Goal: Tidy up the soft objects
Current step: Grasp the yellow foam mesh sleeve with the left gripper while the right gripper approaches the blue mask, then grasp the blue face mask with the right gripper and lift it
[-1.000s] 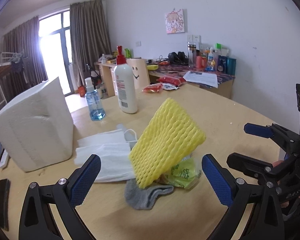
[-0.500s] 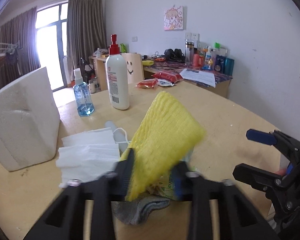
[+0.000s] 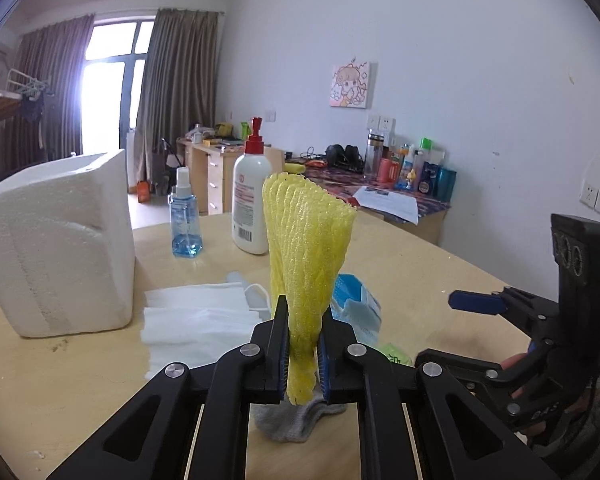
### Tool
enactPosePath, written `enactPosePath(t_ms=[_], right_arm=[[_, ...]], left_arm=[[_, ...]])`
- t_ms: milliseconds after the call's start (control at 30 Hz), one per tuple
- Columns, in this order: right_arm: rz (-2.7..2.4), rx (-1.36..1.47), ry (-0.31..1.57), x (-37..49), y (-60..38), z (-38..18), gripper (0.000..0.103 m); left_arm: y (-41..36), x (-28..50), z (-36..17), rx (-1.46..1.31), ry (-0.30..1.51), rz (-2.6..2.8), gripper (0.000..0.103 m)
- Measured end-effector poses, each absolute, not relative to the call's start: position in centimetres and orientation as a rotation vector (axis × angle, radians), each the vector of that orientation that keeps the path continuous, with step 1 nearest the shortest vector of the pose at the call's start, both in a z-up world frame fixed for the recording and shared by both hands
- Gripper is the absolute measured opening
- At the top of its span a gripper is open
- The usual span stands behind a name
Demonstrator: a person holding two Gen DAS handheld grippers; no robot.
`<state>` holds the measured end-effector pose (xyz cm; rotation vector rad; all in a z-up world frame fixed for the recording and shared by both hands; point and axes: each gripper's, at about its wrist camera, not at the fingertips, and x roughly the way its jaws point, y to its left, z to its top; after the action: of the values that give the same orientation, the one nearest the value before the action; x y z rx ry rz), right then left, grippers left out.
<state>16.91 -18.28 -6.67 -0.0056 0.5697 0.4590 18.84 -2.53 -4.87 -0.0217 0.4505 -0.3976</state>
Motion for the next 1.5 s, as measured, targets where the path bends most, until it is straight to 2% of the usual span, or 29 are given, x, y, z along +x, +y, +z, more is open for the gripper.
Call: enactPosePath(t_ms=[233,367,567,700,767,800,867,967,1500], right_arm=[[0.487,-0.092,0.558,17.4,-16.4,-5.8,0.103],[0.507,-0.184,0.572,18.4,-14.9,-5.4,0.098],[0.535,-0.289,0.611,20.2,-12.7,-6.0,0.09],[0.55,-0.327,0.638,21.2,-11.8,-6.3,0.08],[0.542,-0.342,0.672,21.6,-11.4,-6.7,0.059],[0.531,-0.345,0.68,21.7,-11.3,-6.8,0.055],[0.513,-0.34,0.693,21.9,-11.4,-6.9,0.033],[0.478,-0.319,0.688,22.1,-12.0,-6.5,0.019],[0.43,-0.121,0.611,22.1,-15.6,-2.9,0.018]], left_arm=[[-1.4,18.6,-5.0,-0.041,0.463,-0.446,0.012],[-0.4,18.8,-5.1,-0.067,0.489,-0.483,0.012],[0.7,18.6,-5.1,-0.096,0.481,-0.488,0.012],[0.4,18.4,-5.2,-0.087,0.485,-0.506,0.012],[0.3,18.3,-5.1,-0.086,0.486,-0.508,0.012],[0.3,18.3,-5.1,-0.087,0.488,-0.509,0.012],[0.4,18.3,-5.2,-0.086,0.484,-0.505,0.012],[0.4,18.3,-5.2,-0.079,0.482,-0.486,0.012],[1.2,17.7,-4.5,-0.086,0.422,-0.417,0.012]])
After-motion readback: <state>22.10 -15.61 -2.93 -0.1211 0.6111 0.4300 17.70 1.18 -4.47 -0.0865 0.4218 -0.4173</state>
